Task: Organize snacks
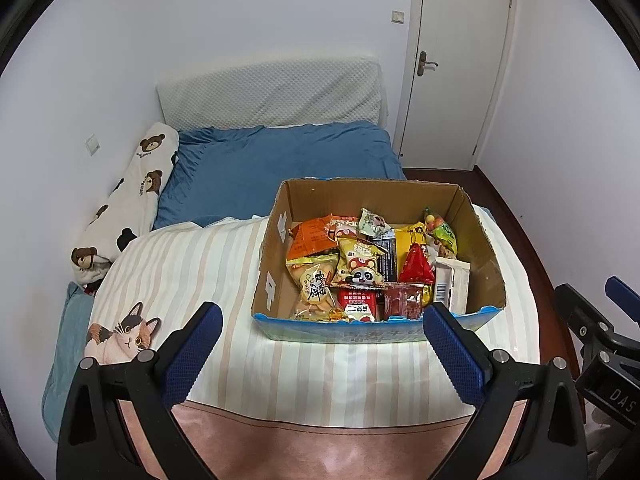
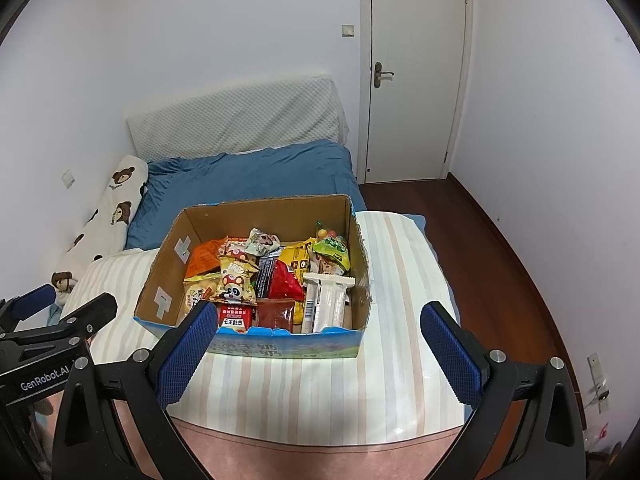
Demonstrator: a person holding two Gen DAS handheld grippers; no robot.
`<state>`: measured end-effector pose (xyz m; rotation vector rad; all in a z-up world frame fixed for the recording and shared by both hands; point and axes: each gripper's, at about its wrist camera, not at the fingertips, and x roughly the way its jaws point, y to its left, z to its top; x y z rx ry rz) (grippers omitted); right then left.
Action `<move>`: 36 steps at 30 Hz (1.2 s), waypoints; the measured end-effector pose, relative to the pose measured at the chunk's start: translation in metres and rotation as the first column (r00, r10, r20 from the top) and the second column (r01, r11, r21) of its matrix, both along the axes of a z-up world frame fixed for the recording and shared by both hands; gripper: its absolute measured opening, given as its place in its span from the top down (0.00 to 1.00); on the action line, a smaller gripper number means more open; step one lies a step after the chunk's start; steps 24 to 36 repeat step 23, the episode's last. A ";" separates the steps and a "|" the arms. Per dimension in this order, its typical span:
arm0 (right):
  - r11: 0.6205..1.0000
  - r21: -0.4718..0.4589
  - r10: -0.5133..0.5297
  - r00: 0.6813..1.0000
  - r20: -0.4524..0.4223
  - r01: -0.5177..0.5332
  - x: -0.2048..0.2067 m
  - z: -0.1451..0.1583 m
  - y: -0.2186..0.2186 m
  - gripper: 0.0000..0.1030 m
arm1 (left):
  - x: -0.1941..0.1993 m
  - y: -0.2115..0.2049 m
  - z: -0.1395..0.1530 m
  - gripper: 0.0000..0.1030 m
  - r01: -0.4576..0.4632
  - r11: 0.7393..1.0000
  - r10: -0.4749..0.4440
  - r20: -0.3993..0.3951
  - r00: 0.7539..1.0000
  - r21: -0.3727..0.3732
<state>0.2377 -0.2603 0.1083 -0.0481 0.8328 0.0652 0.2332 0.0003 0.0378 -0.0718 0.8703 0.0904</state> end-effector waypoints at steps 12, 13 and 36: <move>1.000 0.008 0.002 1.000 0.002 -0.002 -0.003 0.003 0.000 0.00 | -0.001 0.000 0.001 0.00 -0.012 1.000 0.012 0.002 1.000 0.002; 1.000 0.015 0.000 1.000 0.000 0.000 -0.003 0.003 -0.001 0.00 | -0.001 0.000 0.001 0.00 -0.012 1.000 0.012 0.002 1.000 0.003; 1.000 0.018 0.014 1.000 0.002 -0.014 0.000 0.000 -0.001 0.00 | -0.006 0.000 0.008 0.00 -0.022 1.000 0.022 0.027 0.999 0.020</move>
